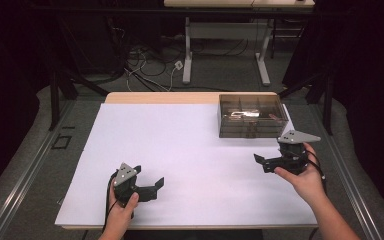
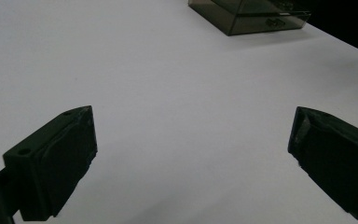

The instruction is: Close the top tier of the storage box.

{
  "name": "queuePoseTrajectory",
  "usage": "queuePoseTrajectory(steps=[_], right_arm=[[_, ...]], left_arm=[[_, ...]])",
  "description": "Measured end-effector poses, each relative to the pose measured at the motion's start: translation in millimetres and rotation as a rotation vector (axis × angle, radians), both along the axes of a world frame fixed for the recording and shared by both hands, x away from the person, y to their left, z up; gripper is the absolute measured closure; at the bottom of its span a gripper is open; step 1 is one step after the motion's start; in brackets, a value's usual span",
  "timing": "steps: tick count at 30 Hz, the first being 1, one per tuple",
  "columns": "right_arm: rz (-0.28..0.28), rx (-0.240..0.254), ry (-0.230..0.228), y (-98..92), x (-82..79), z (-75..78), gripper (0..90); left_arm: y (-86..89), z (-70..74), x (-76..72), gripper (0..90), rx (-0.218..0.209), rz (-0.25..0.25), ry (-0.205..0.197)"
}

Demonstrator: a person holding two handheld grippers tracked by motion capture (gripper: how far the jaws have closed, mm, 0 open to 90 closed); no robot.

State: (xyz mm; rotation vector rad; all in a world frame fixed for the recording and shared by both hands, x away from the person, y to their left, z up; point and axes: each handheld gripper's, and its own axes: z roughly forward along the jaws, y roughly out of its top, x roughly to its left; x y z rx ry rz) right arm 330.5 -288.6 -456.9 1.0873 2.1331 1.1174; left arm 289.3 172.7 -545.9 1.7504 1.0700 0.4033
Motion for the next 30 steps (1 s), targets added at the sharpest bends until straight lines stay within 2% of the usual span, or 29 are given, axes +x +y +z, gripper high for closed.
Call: queuePoseTrajectory(steps=[7, 15, 16, 17, 20, 30], right_arm=[[0.046, 0.021, -0.001, 7.1, -13.2, -2.4, 0.0], [0.072, 0.046, -0.015, 17.2, -24.1, -8.2, 0.0], [0.086, 0.048, -0.004, 18.2, -25.4, -8.4, 0.0], [0.088, 0.059, -0.016, 20.1, -26.2, -9.8, 0.0], [0.099, 0.079, -0.012, 24.4, -28.4, -12.3, 0.0], [0.126, 0.065, -0.004, 39.8, -32.7, -24.7, 0.0]], left_arm=[[0.2, 0.4, -0.3, 1.2, 0.002, -0.001, -0.005], [0.1, 0.5, -0.5, 1.2, 0.003, -0.002, -0.005], [0.2, 0.4, -0.4, 1.2, 0.003, -0.002, -0.005], [0.1, 0.4, -0.4, 1.2, 0.004, -0.002, -0.005], [0.1, 0.4, -0.6, 1.2, 0.005, -0.002, -0.003], [0.2, 0.6, -0.8, 1.2, 0.001, -0.003, -0.001]])
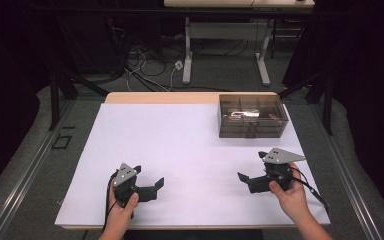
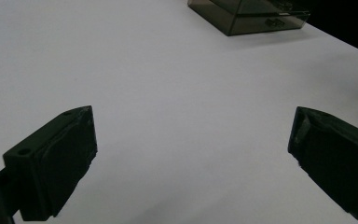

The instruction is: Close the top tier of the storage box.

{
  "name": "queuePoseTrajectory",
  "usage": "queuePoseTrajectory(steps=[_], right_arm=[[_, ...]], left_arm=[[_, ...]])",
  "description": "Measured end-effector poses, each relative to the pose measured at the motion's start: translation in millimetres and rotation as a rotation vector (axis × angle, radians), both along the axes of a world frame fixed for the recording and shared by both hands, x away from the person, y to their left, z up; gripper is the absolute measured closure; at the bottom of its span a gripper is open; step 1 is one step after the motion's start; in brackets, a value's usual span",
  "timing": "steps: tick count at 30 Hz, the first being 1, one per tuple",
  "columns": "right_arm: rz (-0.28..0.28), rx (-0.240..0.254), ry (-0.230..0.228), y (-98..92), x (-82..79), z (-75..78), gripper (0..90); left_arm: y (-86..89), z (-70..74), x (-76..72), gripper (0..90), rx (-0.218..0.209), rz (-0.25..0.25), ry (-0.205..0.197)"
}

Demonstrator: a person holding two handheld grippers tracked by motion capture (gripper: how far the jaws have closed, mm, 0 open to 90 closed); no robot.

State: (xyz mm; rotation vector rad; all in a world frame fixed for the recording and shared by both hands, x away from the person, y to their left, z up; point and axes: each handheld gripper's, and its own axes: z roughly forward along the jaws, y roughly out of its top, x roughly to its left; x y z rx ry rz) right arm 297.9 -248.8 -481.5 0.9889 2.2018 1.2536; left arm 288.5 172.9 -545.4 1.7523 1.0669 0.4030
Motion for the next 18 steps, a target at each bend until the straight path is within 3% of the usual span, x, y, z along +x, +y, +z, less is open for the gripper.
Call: queuePoseTrajectory(steps=[18], right_arm=[[0.044, -0.019, 0.009, 21.8, -3.1, -23.8, 0.0]], left_arm=[[0.0, 0.0, 0.0, 1.2, -0.001, 0.001, -0.002]])
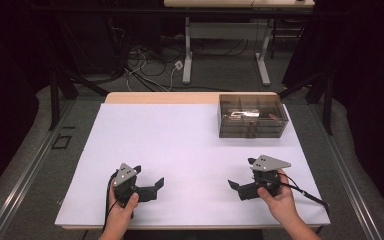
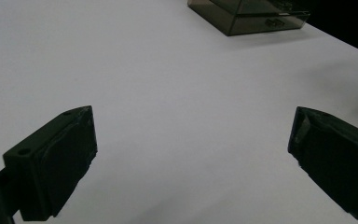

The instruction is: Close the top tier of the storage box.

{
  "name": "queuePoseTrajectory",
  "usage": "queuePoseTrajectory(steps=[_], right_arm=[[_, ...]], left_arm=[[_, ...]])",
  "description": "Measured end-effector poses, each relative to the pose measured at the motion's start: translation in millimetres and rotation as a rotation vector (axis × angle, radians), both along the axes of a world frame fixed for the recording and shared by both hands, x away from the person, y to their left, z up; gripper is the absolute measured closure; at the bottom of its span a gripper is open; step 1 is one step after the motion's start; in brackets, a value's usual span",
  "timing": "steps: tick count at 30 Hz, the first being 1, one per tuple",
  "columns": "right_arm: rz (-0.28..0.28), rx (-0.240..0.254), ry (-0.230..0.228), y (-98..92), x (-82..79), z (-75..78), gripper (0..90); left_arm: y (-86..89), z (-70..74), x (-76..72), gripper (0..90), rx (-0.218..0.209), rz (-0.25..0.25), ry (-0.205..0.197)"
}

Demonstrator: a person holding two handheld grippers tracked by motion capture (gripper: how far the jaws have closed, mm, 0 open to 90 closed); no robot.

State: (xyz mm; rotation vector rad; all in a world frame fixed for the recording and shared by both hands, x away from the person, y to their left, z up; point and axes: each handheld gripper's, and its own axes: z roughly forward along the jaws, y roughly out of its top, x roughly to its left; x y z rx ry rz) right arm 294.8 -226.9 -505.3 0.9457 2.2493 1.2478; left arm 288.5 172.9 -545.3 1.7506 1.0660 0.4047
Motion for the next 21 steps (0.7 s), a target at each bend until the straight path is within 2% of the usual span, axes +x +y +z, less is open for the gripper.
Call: queuePoseTrajectory(steps=[4, 5, 7, 21], right_arm=[[0.005, -0.007, -0.005, 4.9, -0.3, -6.8, 0.0], [0.014, -0.017, 0.006, 4.9, -0.3, -6.9, 0.0], [0.007, -0.002, -0.001, 7.4, -0.4, -10.3, 0.0], [0.038, -0.019, 0.011, 19.9, -0.1, -30.4, 0.0]], left_arm=[[-0.2, 0.0, -0.1, 1.2, -0.002, 0.0, 0.0], [-0.2, -0.1, -0.1, 1.2, 0.0, -0.001, 0.0], [-0.2, 0.0, -0.1, 1.2, 0.003, -0.001, -0.003], [-0.3, 0.1, -0.4, 1.2, 0.003, -0.007, -0.002]])
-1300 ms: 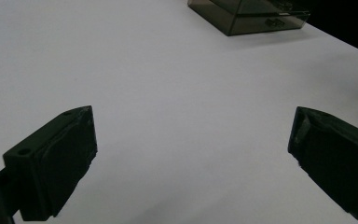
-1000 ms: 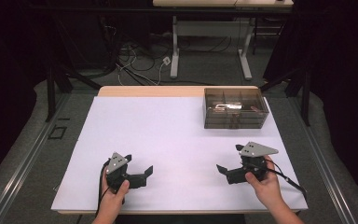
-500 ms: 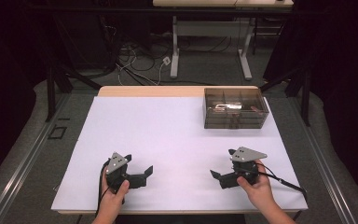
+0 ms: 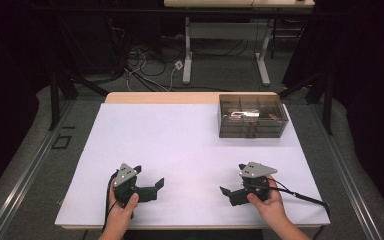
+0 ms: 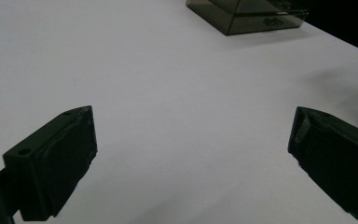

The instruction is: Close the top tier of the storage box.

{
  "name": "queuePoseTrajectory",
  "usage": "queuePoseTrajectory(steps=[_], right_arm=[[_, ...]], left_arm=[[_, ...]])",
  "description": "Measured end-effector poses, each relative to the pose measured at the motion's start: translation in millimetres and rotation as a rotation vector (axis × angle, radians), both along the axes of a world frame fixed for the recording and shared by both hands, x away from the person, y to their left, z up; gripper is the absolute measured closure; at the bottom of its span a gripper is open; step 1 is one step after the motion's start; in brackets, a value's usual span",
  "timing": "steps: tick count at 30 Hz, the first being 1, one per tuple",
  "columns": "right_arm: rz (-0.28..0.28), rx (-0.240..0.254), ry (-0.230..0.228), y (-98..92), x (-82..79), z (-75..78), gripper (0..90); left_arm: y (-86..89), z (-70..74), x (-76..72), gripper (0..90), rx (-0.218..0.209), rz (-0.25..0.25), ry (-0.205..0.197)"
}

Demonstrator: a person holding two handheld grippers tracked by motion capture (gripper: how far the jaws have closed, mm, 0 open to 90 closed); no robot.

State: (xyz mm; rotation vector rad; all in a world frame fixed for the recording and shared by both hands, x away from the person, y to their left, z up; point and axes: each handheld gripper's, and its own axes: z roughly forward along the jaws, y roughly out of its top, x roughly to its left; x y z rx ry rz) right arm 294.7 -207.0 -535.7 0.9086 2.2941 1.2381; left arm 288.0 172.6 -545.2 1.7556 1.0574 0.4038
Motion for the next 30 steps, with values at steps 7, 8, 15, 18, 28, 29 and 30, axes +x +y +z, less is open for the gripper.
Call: queuePoseTrajectory(steps=[7, 8, 15, 18, 28, 29, 30], right_arm=[[0.008, -0.004, -0.001, 5.6, 0.5, -9.6, 0.0], [0.01, -0.008, 0.004, 5.4, 0.3, -9.3, 0.0], [0.011, 0.009, -0.009, 4.8, 0.6, -13.8, 0.0], [0.011, -0.001, -0.004, 3.2, 1.0, -14.1, 0.0], [0.0, 0.001, 0.005, -0.9, -1.2, -16.5, 0.0], [-0.005, 0.007, 0.001, -1.3, -1.0, -16.6, 0.0], [0.0, 0.012, 0.007, -1.9, -0.7, -16.6, 0.0]], left_arm=[[-0.5, -0.1, -0.2, 1.2, 0.001, -0.003, -0.001], [-0.5, -0.1, -0.2, 1.2, 0.001, -0.003, -0.001], [-0.6, -0.4, -0.3, 1.2, 0.003, -0.005, 0.002], [-1.1, -0.5, -0.3, 1.2, 0.003, -0.007, 0.0], [-1.5, -0.2, -0.6, 1.2, 0.001, -0.012, -0.001], [-1.5, -0.2, -0.5, 1.2, 0.001, -0.012, -0.001], [-1.5, -0.3, -0.4, 1.2, 0.001, -0.012, -0.002]])
